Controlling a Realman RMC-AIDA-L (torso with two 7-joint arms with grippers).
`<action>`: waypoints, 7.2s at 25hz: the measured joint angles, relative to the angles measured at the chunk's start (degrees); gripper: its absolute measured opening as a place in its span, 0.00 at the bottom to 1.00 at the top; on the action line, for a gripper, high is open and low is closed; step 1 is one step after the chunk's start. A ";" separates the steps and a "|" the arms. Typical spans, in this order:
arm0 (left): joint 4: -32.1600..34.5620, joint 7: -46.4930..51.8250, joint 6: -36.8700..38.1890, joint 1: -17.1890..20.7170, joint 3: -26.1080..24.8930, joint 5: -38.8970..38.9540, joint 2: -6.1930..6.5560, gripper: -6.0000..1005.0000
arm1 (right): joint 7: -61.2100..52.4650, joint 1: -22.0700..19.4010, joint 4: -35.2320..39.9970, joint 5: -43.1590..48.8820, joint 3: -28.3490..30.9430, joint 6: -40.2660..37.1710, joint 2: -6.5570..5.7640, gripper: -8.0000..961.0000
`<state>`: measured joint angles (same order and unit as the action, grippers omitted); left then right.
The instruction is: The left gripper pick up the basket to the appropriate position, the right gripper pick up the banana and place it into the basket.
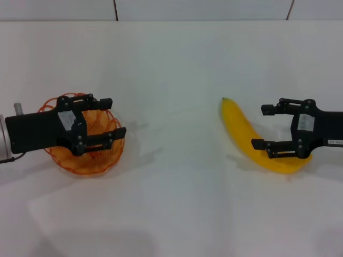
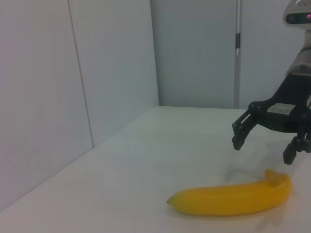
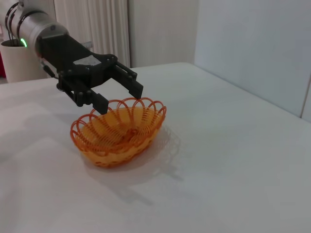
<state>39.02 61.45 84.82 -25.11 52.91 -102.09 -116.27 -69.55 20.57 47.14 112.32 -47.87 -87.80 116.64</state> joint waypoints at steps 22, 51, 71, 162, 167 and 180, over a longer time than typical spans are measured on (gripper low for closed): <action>17.26 23.62 -1.05 3.81 -6.49 0.00 0.59 0.72 | -0.26 0.11 -0.11 -1.49 0.14 -0.01 -0.09 0.89; 15.66 50.33 -2.81 -9.10 -9.74 -33.21 6.71 0.72 | -1.37 1.39 -0.18 -0.60 -0.38 -0.01 -0.23 0.89; 12.57 48.57 -8.83 -13.53 -8.78 -44.20 2.76 0.73 | -1.47 1.57 -0.57 -0.14 -1.77 0.01 -0.01 0.89; 18.03 53.03 -10.23 -9.99 -7.52 -39.50 1.71 0.37 | -2.89 3.88 -3.22 0.62 -2.84 1.83 -0.18 0.89; 15.28 52.32 -11.30 -10.19 -7.68 -40.84 1.71 0.69 | -2.81 4.27 -3.83 0.62 -2.94 1.83 -0.13 0.89; 12.38 50.07 -15.78 -11.31 -7.41 -41.24 0.84 0.74 | -2.95 4.45 -3.90 0.62 -2.93 1.84 -0.09 0.89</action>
<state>51.41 111.52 69.04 -36.41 45.50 -143.32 -115.43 -72.50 25.02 43.24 112.94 -50.80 -85.96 116.54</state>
